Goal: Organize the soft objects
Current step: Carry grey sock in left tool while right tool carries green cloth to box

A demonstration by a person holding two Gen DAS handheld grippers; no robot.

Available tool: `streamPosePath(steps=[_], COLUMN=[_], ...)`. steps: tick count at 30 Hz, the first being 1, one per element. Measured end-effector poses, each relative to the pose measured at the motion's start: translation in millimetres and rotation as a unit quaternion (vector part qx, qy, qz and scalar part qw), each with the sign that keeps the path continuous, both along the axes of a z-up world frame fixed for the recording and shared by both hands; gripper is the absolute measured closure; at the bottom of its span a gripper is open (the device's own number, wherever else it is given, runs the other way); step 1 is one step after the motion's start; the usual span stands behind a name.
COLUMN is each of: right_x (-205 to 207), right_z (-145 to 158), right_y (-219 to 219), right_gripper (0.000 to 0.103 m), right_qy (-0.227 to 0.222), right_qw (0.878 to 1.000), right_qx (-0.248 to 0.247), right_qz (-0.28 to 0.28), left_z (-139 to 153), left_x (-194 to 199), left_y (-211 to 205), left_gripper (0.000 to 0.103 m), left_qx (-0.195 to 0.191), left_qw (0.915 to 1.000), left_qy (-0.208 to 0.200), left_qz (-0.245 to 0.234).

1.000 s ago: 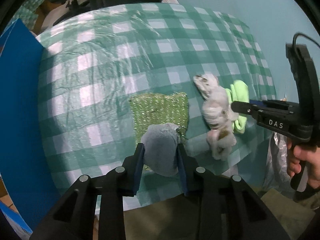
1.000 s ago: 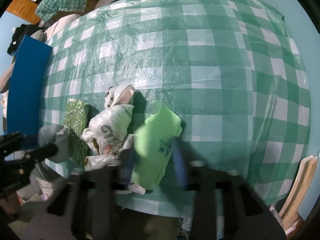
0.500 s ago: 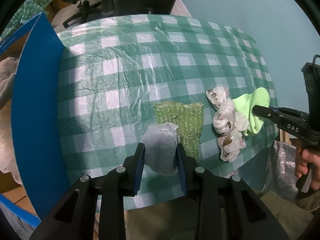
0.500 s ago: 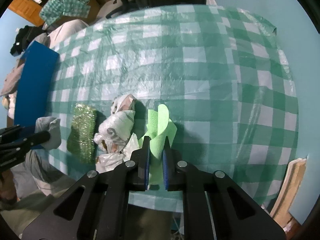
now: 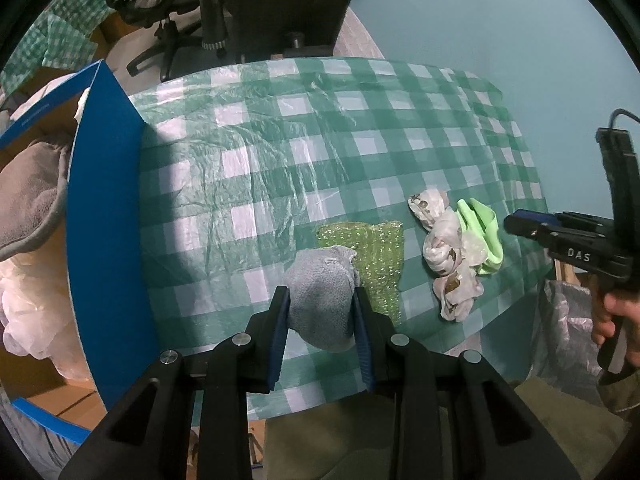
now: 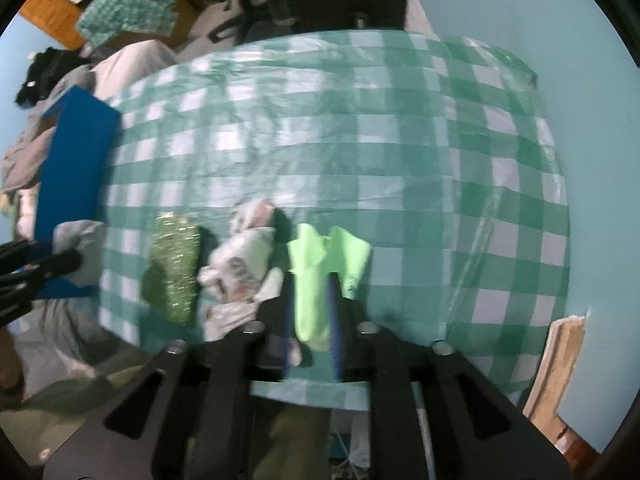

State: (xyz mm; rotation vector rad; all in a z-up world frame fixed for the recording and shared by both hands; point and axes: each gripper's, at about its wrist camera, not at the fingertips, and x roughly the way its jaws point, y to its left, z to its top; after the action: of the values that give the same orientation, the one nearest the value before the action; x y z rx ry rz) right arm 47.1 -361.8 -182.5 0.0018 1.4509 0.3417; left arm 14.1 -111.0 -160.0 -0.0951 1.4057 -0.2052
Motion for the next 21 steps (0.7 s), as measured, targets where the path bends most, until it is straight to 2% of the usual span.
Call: streamPosePath(steps=[5,8,11,21], right_x=[0.7,-2.3,-8.3,-10.9], right_z=[-21.9,-31.2,-37.8,-57.3], right_y=[-5.8,-8.8,-10.9,1.5], right_gripper=[0.056,0.055,0.052,0.052], right_qy=[0.014,0.018,0.03,0.045], right_qw=[1.0,0.999,0.999,0.999], right_qx=[-0.002,-0.016,-0.007,0.004], right_qz=[-0.019,-0.022,-0.021,-0.011], left_z=[-4.0,-4.5,-4.8,-8.0], left_x=[-1.5,-2.7,-3.0,-3.4], left_y=[2.2,3.4,3.5,6.6], left_gripper=[0.072,0.072,0.072,0.072], left_qx=[0.001,0.001,0.001,0.002], left_qw=[1.0,1.0,1.0,0.9999], left_qy=[0.006,0.007,0.007,0.013], left_qz=[0.001,0.002,0.001,0.0])
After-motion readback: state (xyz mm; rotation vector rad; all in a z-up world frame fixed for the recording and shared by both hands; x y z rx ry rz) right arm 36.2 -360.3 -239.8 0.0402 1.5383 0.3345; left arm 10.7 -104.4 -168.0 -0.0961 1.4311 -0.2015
